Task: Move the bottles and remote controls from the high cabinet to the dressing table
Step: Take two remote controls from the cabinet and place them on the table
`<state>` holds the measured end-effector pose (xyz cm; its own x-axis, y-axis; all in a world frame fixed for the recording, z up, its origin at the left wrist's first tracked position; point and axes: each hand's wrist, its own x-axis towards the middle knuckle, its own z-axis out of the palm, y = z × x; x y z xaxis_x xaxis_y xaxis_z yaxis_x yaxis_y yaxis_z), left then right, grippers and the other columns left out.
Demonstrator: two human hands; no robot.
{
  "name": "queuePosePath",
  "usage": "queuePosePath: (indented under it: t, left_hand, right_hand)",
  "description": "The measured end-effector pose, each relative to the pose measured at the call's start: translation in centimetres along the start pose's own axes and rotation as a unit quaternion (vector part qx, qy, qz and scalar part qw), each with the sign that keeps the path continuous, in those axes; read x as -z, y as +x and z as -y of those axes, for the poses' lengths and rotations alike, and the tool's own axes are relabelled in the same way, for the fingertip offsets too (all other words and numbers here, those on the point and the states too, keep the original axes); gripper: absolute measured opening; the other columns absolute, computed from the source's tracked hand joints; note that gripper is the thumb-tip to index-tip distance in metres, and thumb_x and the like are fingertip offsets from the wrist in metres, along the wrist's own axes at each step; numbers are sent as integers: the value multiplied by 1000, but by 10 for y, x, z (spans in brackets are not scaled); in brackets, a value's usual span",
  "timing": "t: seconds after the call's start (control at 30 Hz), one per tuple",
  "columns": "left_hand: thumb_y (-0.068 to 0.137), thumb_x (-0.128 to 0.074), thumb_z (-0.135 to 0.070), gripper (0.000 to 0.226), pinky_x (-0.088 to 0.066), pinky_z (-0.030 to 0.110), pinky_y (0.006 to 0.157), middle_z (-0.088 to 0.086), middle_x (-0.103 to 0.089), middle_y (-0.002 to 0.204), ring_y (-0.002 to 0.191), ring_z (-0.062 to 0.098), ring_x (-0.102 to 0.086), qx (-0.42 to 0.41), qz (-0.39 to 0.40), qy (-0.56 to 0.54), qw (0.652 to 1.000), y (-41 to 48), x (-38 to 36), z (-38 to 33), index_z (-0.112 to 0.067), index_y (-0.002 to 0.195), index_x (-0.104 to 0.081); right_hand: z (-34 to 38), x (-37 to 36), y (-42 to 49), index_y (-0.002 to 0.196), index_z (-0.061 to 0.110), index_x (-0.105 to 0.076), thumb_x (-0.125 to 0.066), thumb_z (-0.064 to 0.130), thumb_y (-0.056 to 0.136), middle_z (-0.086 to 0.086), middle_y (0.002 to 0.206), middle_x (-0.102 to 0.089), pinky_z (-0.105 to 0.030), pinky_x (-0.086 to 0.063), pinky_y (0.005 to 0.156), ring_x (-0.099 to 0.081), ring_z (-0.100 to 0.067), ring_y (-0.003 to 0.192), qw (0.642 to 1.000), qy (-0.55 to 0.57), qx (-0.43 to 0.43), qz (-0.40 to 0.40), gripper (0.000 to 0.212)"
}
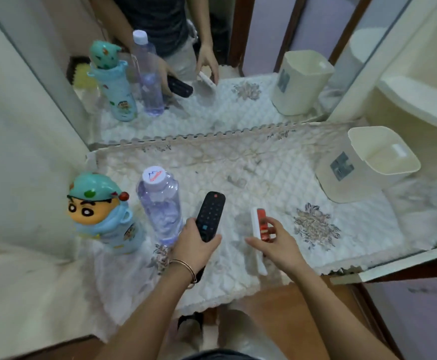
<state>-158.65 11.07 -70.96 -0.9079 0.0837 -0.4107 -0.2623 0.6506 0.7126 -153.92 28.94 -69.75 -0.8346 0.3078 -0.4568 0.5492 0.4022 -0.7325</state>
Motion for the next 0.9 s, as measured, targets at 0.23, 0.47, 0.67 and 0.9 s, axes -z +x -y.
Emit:
queuePosePath:
  t: [0.23,0.47,0.67,0.9]
  left_hand:
    - [81,-62,-31,69,-42,43,98,14,-42,130,116,33,-46,43,-92,95,990,33,-32,-23,-7,136,-29]
    - [89,-50,-31,67,-35,38,104,11,-27,143,125,31,-35,91,-95,158,979,38,-41,-25,-10,143,-17]
    - [89,-48,-32,59,-46,42,94,11,-32,137,116,33,-41,98,-81,239,963,41,-39,-27,-9,138,-25]
    - [89,-47,-39,59,-49,39,87,11,-33,138,113,30,-44,108,-99,258,955,41,-40,-29,-6,135,-29]
  right_hand:
    - [18,0,64,117,23,-48,-71,51,64,-2,105,-62,-42,-56,78,-63,-21,89,990,-130,43,30,64]
    - [28,-12,95,124,16,-47,-65,57,67,-5,117,-56,-42,-50,88,-54,-25,110,969,-226,74,70,72]
    - [23,-14,93,144,13,-18,-65,43,77,-9,138,-35,-41,-46,89,-43,-30,124,951,-284,86,88,88]
    - [25,-23,89,145,10,-12,-60,40,79,-10,135,-33,-39,-48,85,-49,-33,117,948,-277,114,109,87]
